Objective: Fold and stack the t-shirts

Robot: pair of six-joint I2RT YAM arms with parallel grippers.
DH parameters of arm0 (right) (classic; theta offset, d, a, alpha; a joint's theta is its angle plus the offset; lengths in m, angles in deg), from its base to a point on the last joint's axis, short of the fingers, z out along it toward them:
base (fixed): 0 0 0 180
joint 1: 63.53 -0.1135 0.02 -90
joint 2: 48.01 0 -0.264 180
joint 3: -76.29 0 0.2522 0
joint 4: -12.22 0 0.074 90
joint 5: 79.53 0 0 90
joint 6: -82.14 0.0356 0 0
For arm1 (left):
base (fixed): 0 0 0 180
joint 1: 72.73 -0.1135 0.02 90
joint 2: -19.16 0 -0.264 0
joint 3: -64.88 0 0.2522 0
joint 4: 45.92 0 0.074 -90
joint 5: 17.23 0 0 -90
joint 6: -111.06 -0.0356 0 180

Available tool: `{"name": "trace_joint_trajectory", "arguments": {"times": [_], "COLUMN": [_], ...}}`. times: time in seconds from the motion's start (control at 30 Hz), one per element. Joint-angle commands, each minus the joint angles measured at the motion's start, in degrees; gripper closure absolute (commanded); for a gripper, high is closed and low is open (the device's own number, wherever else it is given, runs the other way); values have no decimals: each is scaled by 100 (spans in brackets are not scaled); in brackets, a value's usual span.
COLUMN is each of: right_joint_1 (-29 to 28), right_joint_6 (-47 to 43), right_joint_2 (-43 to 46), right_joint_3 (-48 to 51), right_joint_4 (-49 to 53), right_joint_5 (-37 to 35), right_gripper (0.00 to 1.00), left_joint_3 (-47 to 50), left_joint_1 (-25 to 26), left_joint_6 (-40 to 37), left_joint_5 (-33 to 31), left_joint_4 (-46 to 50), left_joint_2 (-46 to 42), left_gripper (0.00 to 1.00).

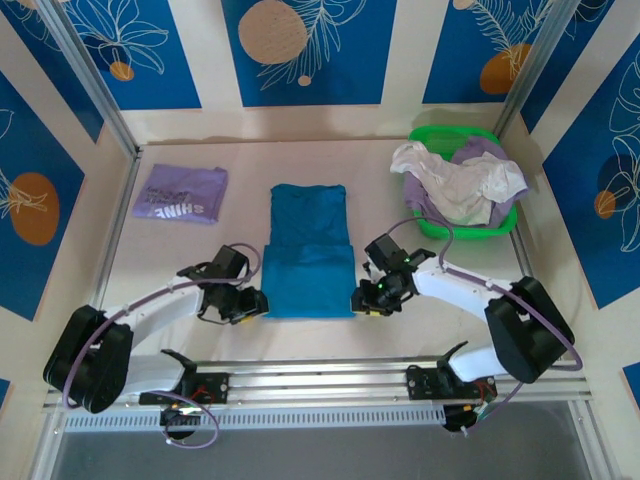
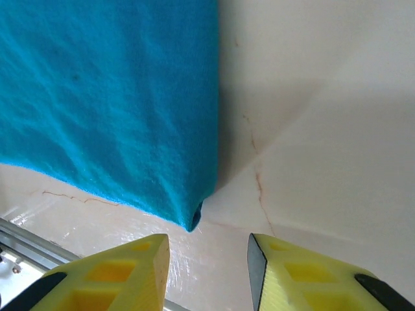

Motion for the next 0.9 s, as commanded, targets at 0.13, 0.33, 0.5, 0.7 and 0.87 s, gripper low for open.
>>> {"name": "trace_joint_trajectory", "arguments": {"times": [0.13,0.33,0.5,0.7,0.87], "right_joint_1": [-53,-53,-35,-33,-44], "right_joint_6": [165,182,166,104,75], "right_joint_2": [-287,-467,-577,-627,-439], "right_joint_3": [106,60,16,-37,3], "right_joint_4": [-534,-737,-827,-794,-596], "right_joint_5": [415,552,561,601,492], "right_gripper": [61,63,68,83,98], "left_joint_3": [259,174,154,187,165], "left_joint_1": [71,67,67,71,70], "left_joint_6": [376,440,449,466,453], "left_joint_5": [336,418,532,566,538], "left_joint_4": [-795,-965,-1091,-1108,-938], "left_joint_2": [0,130,180,137,-32], "left_gripper": [59,66,74,91,100]}}
